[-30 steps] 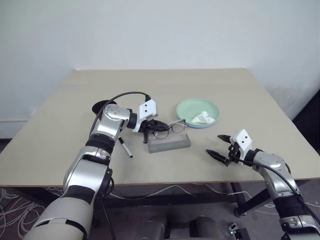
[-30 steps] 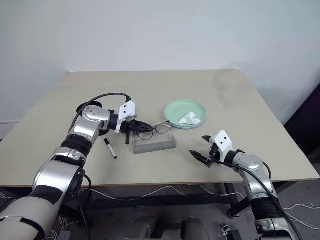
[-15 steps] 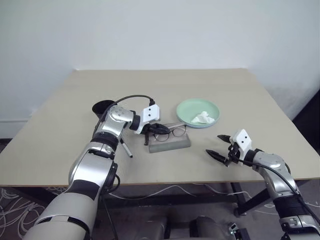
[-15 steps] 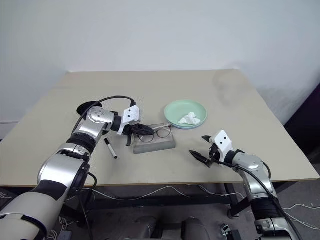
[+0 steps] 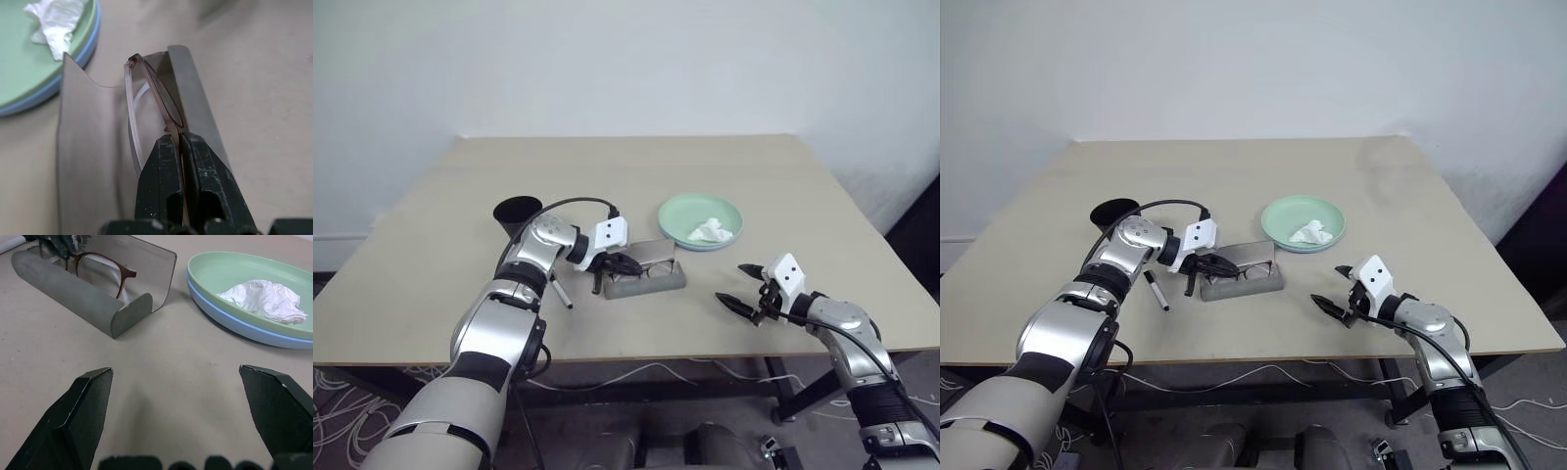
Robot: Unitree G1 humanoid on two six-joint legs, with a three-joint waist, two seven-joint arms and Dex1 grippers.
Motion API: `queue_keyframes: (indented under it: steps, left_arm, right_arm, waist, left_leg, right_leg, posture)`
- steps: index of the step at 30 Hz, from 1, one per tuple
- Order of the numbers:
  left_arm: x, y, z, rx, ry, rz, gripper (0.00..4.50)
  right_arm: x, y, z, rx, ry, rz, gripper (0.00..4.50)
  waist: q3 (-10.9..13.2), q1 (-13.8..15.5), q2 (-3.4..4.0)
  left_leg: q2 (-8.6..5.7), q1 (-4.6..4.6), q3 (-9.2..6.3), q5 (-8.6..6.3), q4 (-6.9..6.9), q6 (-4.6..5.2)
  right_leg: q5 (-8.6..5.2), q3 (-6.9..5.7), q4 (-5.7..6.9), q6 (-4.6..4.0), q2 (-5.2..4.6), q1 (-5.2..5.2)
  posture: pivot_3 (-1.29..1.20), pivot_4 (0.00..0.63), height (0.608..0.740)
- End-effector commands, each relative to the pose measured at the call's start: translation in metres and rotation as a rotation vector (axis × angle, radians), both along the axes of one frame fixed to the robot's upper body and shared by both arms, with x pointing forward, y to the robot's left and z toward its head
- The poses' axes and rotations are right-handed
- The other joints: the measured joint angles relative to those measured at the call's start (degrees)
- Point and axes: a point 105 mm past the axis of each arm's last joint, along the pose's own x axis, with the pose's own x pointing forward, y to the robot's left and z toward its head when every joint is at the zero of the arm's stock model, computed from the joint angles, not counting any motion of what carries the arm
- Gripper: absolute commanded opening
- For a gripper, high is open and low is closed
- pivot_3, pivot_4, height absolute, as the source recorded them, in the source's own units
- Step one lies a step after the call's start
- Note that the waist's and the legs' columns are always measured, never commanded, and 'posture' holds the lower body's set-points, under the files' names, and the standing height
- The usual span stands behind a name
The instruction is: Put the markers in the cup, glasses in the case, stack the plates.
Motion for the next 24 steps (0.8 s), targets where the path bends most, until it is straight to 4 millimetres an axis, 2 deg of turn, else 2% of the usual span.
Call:
queue_keyframes:
  steps: [1, 4, 8, 10, 15, 20, 24]
  left_arm:
    - [0.007, -0.004, 0.019, -0.020, -0.045, -0.008, 0.05]
    - [0.009, -0.003, 0.020, -0.024, -0.061, 0.004, 0.64]
    - [0.016, -0.007, 0.025, -0.053, -0.122, 0.046, 1.83]
    - [0.019, -0.009, 0.030, -0.080, -0.135, 0.063, 1.83]
    - [0.038, -0.018, 0.061, -0.197, -0.256, 0.167, 1.83]
    - [0.056, -0.012, 0.074, -0.185, -0.368, 0.299, 1.83]
    - [0.065, 0.000, 0.067, -0.087, -0.431, 0.382, 0.60]
  right_arm:
    - [0.008, 0.006, 0.018, 0.010, -0.065, 0.014, 4.48]
    - [0.009, 0.007, 0.018, 0.011, -0.069, 0.017, 4.48]
    - [0.010, 0.008, 0.017, 0.013, -0.070, 0.021, 4.48]
    - [0.010, 0.009, 0.017, 0.013, -0.071, 0.023, 4.48]
    - [0.003, 0.015, 0.025, 0.056, -0.078, 0.082, 4.48]
    - [-0.010, 0.027, 0.038, 0.126, -0.079, 0.171, 4.48]
    - [-0.015, 0.033, 0.046, 0.152, -0.089, 0.202, 4.48]
  waist:
    - [0.00, 0.00, 0.00]
    - [0.00, 0.00, 0.00]
    - [-0.01, 0.01, -0.01]
    - [-0.01, 0.02, -0.01]
    - [0.00, 0.20, -0.03]
    - [-0.01, 0.12, -0.03]
    - [-0.01, 0.00, -0.04]
  left_leg:
    - [0.00, 0.00, 0.00, 0.00, 0.00, 0.00]
    - [0.00, 0.00, -0.01, 0.00, 0.01, 0.00]
    - [0.00, 0.01, -0.03, 0.00, 0.02, 0.00]
    - [0.00, 0.01, -0.03, 0.00, 0.02, 0.00]
    - [0.00, 0.01, -0.03, 0.00, 0.08, 0.00]
    - [0.00, 0.07, -0.04, -0.01, 0.13, 0.02]
    - [0.00, 0.12, -0.04, -0.01, 0.13, 0.02]
  right_leg:
    - [0.00, 0.00, 0.00, 0.00, 0.00, 0.01]
    - [0.00, -0.02, 0.00, 0.00, 0.00, 0.01]
    - [0.01, -0.02, 0.01, 0.01, 0.00, 0.01]
    - [0.01, -0.03, 0.01, 0.01, 0.00, 0.02]
    - [0.03, -0.06, 0.01, 0.04, -0.01, 0.05]
    - [0.07, -0.08, 0.00, 0.11, -0.01, 0.15]
    - [0.07, -0.07, 0.02, 0.12, 0.00, 0.18]
  posture:
    - [0.00, 0.000, 0.736]
    - [0.00, 0.000, 0.736]
    - [0.00, 0.000, 0.736]
    - [0.00, 0.000, 0.736]
    - [0.00, 0.000, 0.736]
    - [0.00, 0.000, 0.736]
    - [0.00, 0.000, 0.736]
